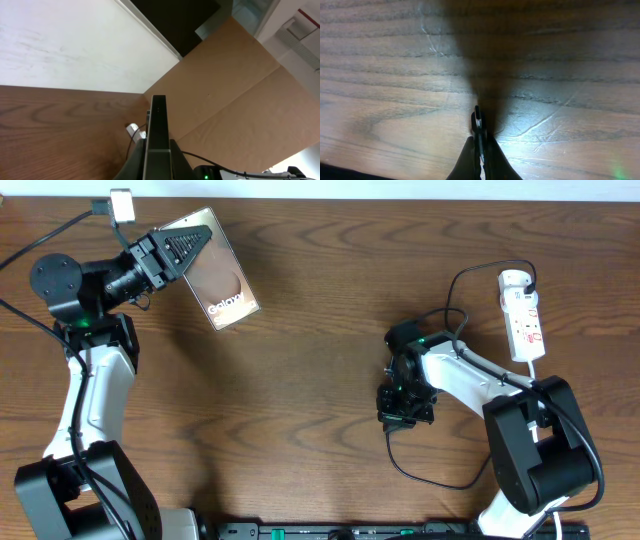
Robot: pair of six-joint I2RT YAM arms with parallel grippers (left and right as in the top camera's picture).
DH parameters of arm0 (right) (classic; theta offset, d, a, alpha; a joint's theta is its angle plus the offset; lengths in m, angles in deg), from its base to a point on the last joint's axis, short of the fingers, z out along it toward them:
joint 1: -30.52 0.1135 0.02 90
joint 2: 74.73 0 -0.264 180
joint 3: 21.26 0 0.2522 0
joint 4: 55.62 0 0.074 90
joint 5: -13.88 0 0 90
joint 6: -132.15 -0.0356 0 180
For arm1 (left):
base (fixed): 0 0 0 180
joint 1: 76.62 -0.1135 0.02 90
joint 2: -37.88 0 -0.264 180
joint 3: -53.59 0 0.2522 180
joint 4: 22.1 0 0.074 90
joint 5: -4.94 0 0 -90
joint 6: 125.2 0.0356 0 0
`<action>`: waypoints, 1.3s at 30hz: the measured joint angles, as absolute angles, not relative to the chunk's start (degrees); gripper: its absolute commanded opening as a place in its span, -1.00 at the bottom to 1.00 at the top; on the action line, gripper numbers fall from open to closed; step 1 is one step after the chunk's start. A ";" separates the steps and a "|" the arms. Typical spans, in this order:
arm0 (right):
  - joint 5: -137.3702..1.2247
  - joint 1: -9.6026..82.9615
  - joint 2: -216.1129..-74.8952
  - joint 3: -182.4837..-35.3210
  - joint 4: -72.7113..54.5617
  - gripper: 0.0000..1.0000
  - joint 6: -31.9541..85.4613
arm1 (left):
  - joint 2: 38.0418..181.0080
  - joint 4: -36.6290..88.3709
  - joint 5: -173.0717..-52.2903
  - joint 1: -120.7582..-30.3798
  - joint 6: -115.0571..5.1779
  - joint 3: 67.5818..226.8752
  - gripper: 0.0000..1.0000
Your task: Plug charger to phone and switch on socket
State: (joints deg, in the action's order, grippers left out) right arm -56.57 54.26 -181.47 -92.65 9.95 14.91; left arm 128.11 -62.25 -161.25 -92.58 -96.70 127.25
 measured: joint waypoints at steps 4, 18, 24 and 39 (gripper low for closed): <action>-56.11 54.15 -181.47 -92.54 9.75 -0.98 14.67 | 128.11 -62.25 -161.25 -92.58 -96.70 127.25 -0.85; -56.63 54.18 -182.63 -93.24 13.89 -0.98 10.34 | 128.11 -62.22 -161.25 -92.58 -96.70 127.25 -0.85; -56.63 54.18 -182.63 -93.24 13.80 -0.98 12.11 | 128.11 -62.22 -161.36 -92.58 -96.70 127.25 -0.86; -40.22 54.02 -185.14 -94.12 1.67 -0.98 26.67 | 128.11 -62.22 -161.53 -92.58 -96.70 127.25 -0.86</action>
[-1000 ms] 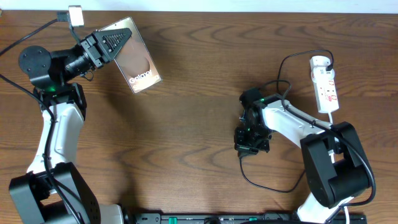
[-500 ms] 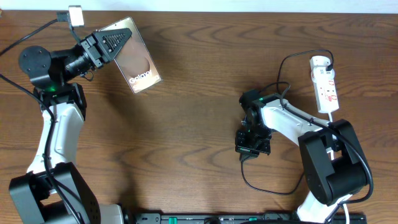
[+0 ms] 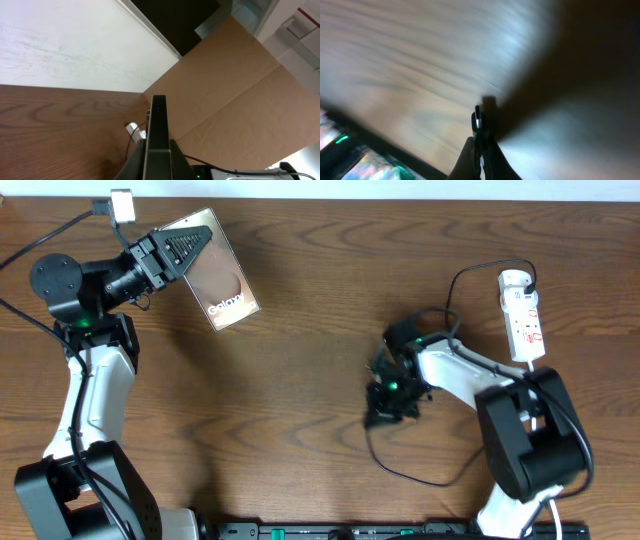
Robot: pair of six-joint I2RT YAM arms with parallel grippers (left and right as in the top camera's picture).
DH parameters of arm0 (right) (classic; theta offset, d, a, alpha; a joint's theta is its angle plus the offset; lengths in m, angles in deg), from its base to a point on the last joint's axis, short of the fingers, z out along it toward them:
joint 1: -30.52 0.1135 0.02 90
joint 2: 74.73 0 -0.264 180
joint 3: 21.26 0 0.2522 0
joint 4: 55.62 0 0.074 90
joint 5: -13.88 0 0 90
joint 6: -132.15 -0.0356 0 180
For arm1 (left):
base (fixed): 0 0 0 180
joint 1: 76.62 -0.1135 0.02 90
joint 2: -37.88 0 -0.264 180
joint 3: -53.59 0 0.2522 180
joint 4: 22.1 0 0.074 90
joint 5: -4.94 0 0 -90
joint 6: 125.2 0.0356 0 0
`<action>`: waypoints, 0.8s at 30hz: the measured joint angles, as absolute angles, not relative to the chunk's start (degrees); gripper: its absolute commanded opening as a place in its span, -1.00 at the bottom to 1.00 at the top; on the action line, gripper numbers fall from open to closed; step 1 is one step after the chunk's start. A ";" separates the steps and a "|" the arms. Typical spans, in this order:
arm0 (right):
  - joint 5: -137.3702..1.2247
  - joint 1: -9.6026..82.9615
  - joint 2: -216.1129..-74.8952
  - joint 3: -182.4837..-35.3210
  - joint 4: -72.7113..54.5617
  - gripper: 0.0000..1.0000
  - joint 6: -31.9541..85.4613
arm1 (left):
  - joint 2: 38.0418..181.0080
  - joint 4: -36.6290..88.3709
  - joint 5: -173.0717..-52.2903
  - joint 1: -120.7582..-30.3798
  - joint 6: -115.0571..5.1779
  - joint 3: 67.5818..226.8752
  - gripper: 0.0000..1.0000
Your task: Plug charger to phone and switch on socket
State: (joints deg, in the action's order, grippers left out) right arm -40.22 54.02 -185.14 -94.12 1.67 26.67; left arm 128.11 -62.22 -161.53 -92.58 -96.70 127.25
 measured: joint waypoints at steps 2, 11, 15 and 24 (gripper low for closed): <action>-34.10 54.11 -187.24 -94.99 -3.18 -0.98 31.10 | 128.11 -62.20 -161.53 -92.58 -96.70 127.25 -0.86; -2.60 54.22 -190.41 -98.60 -24.17 -0.98 42.80 | 128.11 -62.18 -161.97 -92.58 -96.70 127.25 -0.85; 5.79 54.29 -190.39 -99.41 -33.85 -0.98 40.65 | 128.11 -62.18 -162.47 -92.58 -96.70 127.25 -0.85; 10.93 56.65 -190.39 -99.49 -55.58 -0.98 27.93 | 128.11 -62.18 -164.26 -92.58 -96.68 127.25 -0.85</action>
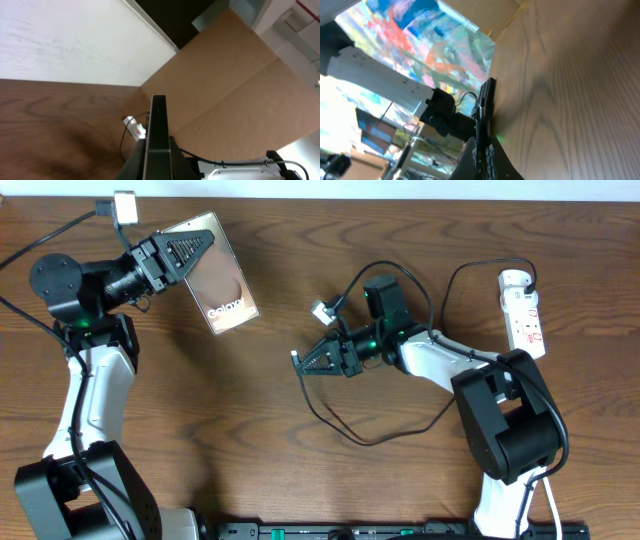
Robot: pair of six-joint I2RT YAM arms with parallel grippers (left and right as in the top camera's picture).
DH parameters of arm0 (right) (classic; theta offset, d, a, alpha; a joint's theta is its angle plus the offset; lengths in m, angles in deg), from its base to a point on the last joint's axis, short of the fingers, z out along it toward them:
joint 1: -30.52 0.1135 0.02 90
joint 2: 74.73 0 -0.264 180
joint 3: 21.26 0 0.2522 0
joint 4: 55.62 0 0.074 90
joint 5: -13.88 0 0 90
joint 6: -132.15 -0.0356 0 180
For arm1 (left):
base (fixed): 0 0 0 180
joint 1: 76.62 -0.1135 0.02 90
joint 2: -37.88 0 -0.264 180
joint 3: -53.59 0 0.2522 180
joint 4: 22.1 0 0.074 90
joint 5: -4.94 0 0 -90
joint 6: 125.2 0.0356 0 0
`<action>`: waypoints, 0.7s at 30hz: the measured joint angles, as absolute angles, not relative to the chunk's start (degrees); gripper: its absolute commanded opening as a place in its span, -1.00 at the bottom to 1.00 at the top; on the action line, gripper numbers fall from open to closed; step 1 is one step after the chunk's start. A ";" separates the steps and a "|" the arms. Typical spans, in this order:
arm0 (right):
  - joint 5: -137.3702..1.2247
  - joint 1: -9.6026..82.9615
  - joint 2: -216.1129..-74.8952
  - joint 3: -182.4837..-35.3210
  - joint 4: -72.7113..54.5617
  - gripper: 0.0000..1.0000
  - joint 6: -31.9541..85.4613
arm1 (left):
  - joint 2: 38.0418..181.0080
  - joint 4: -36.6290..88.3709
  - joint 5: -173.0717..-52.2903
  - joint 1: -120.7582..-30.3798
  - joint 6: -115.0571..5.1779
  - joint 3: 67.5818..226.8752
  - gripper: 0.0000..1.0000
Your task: Plug charger to phone and switch on socket
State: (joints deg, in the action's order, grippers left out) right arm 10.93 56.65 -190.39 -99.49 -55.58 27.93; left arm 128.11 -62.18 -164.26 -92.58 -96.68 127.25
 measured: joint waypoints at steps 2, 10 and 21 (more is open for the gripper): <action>11.37 57.17 -190.39 -99.47 -62.11 -0.98 23.78 | 128.11 -62.18 -164.98 -92.48 -96.68 127.25 -0.85; 11.93 58.83 -190.47 -99.49 -90.28 -0.98 1.99 | 128.11 -62.22 -167.59 -89.55 -96.43 127.25 -0.86; 12.15 58.83 -190.47 -99.58 -101.65 -0.97 -18.36 | 128.11 -62.18 -166.32 -84.26 -93.92 127.25 -0.86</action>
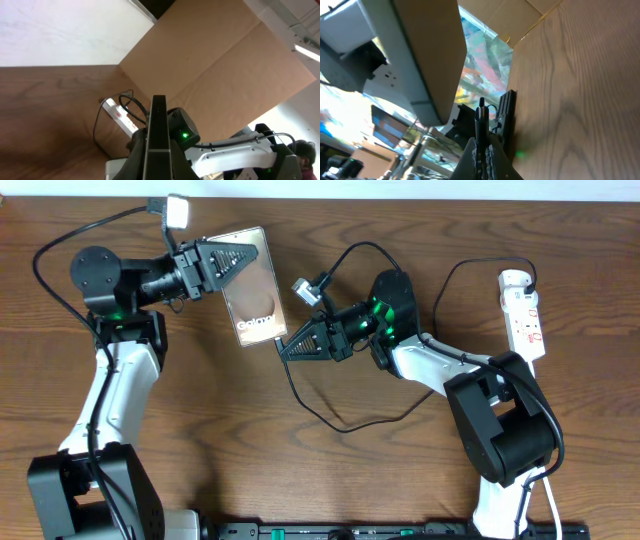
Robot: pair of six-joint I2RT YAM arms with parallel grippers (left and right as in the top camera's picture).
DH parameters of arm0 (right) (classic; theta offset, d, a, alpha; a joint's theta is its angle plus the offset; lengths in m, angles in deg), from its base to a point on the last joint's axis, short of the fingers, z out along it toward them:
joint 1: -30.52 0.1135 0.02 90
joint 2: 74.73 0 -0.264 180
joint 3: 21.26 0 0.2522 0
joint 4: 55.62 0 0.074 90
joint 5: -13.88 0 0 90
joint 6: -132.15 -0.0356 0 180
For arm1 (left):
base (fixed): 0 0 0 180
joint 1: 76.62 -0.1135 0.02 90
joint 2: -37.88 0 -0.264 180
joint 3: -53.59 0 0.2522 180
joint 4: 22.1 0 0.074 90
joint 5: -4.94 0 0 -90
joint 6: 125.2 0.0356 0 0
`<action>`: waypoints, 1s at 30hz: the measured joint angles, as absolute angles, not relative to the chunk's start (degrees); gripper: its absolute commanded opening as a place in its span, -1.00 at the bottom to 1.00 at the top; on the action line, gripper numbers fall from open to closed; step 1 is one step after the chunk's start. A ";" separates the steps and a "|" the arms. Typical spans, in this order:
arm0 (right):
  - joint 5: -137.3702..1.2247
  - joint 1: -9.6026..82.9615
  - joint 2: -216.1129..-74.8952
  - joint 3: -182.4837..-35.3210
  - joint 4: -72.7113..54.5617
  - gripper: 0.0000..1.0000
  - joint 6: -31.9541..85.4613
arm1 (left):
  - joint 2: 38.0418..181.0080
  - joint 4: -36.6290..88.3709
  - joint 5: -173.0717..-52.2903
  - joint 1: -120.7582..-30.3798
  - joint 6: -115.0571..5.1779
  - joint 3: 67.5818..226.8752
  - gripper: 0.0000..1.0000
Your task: Plug charger to phone and switch on socket
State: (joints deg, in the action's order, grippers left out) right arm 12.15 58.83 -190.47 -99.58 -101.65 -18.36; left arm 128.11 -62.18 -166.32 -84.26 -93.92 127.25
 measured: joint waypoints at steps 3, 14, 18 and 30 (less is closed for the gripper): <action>12.15 58.83 -190.47 -99.58 -101.69 -0.98 -19.87 | 128.11 -62.20 -165.27 -84.21 -93.29 127.25 -0.85; 11.76 60.32 -190.47 -99.58 -102.63 -0.98 -21.05 | 128.11 -62.16 -162.43 -84.21 -91.71 127.25 -0.86; 11.54 60.34 -190.47 -99.58 -102.66 -0.98 -21.09 | 128.11 -61.52 -162.14 -84.21 -91.41 127.25 -0.86; 10.40 60.34 -190.47 -99.58 -108.12 -0.98 -22.99 | 128.11 -57.17 -161.38 -84.21 -89.16 127.23 -0.86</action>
State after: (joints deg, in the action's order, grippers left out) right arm 10.40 60.34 -190.47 -99.58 -108.12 -22.99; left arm 128.11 -57.17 -161.38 -84.21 -89.16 127.23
